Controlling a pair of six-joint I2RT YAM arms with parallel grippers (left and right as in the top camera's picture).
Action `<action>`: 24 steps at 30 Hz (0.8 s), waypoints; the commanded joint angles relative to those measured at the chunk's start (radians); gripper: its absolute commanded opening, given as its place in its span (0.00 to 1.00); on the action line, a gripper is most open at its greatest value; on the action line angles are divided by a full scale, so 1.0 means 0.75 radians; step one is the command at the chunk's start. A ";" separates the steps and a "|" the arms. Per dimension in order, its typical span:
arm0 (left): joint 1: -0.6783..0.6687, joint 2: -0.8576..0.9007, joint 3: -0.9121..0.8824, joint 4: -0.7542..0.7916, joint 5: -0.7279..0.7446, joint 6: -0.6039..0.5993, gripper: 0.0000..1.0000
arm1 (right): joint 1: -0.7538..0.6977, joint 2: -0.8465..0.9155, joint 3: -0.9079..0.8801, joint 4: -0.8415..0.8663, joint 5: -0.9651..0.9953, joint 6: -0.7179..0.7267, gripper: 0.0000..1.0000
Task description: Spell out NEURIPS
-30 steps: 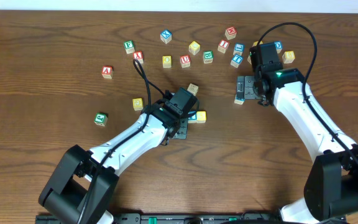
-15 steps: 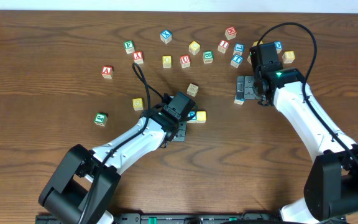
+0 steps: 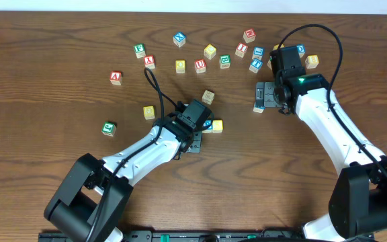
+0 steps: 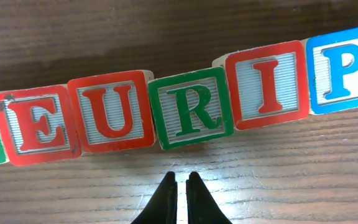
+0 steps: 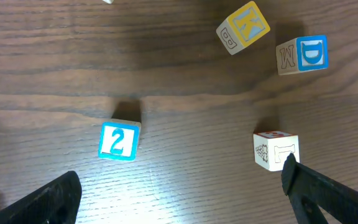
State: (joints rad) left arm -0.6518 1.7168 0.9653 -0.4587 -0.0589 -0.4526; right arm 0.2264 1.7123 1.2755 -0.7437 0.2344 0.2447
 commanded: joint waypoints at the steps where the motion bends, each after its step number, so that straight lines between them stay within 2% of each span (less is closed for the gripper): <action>1: -0.002 0.018 -0.016 0.008 -0.023 -0.017 0.08 | -0.005 0.001 0.027 -0.002 -0.002 0.012 0.99; 24: -0.001 0.045 -0.017 0.057 -0.033 0.008 0.07 | -0.004 0.001 0.027 -0.002 -0.003 0.012 0.99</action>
State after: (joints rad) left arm -0.6518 1.7336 0.9649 -0.4168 -0.0593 -0.4488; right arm 0.2264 1.7123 1.2755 -0.7437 0.2317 0.2447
